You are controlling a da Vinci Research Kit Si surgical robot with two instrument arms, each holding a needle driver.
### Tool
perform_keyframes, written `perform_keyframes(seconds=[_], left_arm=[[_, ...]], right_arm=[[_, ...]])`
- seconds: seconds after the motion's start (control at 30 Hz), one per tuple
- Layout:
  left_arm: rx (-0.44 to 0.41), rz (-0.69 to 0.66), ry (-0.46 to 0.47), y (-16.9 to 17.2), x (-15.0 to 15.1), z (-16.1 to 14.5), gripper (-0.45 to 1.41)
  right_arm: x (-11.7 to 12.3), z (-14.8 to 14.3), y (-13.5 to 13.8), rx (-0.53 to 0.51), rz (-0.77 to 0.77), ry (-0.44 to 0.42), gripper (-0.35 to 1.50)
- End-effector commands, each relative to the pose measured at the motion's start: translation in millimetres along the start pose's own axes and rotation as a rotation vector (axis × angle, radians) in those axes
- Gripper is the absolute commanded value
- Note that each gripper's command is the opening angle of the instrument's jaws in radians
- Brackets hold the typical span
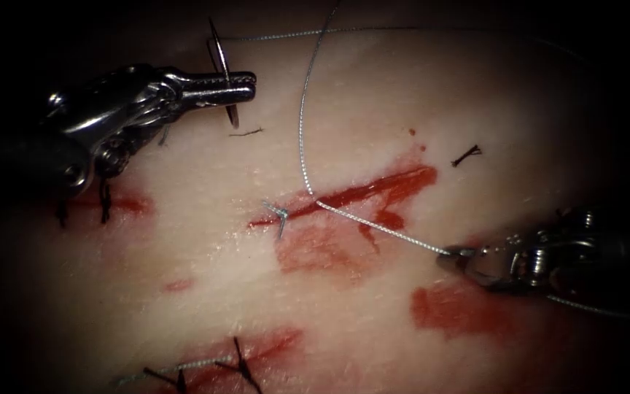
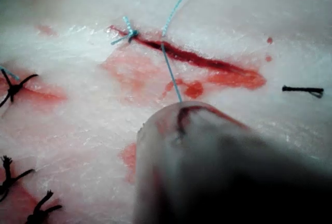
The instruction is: Wound Closure
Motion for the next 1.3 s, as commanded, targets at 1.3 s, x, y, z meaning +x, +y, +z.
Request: perform_keyframes(seconds=[1.3], left_arm=[[0.003, 0.004, -0.012, -0.3, -0.4, 0.3, -0.45]], right_arm=[[-14.0, -8.0, 2.8, 0.027, 0.107, -0.37, -0.35]])
